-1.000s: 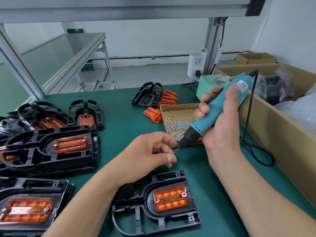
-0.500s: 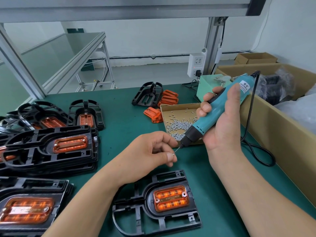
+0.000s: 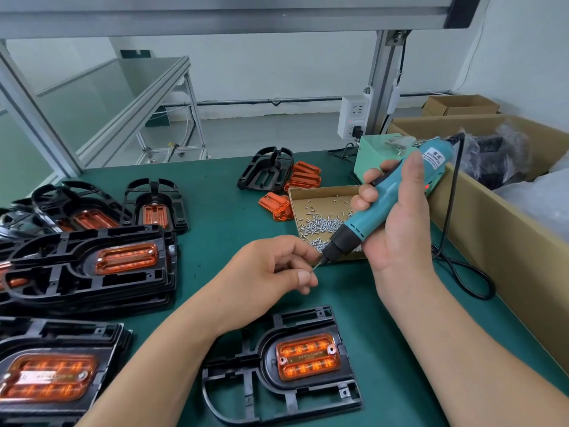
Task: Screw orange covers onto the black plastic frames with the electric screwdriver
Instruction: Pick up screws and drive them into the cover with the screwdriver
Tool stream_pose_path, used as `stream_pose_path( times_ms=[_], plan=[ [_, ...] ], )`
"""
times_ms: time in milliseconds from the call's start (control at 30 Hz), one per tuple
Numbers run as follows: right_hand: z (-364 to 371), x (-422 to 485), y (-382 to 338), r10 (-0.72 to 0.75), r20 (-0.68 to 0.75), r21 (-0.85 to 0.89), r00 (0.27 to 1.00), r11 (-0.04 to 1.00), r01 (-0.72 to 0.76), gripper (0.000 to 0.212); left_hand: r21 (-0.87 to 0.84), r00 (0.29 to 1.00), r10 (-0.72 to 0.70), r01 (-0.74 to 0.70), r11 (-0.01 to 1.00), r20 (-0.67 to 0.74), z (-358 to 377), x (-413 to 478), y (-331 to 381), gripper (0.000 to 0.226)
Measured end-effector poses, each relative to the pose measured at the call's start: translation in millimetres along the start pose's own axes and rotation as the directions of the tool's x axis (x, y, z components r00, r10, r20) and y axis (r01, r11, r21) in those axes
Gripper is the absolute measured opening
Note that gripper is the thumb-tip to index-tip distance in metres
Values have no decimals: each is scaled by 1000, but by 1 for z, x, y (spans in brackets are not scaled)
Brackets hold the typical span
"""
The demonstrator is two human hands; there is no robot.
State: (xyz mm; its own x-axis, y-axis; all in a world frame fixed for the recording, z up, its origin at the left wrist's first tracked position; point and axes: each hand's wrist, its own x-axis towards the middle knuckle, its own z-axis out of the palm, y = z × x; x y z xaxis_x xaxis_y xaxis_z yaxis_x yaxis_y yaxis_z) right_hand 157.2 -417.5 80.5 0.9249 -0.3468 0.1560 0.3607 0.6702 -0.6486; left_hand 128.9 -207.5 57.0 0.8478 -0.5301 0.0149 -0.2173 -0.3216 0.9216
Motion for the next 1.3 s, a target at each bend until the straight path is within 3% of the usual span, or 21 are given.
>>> stream_pose_path(
  times_ms=[200,433,933,1133,1300],
  plan=[
    [3,-4,0,2,124,1,992,1000,-2,33,-16,998,-7,8,1000,63,-2,-1,1,25],
    [4,-4,1,9,-8,1,1000,1000,-9,31,-5,1000,2,-3,1000,-31,-2,0,1,28],
    [3,-8,2,54,89,-31,995,998,-51,31,54,990,-32,25,998,139,-4,-8,9,37],
    [1,-7,0,60,103,-26,993,998,-57,31,285,966,-123,55,957,227,-23,-16,11,38],
    [2,-9,-6,78,217,-28,973,997,-73,34,484,933,-211,47,874,290,-24,-22,7,50]
  ],
)
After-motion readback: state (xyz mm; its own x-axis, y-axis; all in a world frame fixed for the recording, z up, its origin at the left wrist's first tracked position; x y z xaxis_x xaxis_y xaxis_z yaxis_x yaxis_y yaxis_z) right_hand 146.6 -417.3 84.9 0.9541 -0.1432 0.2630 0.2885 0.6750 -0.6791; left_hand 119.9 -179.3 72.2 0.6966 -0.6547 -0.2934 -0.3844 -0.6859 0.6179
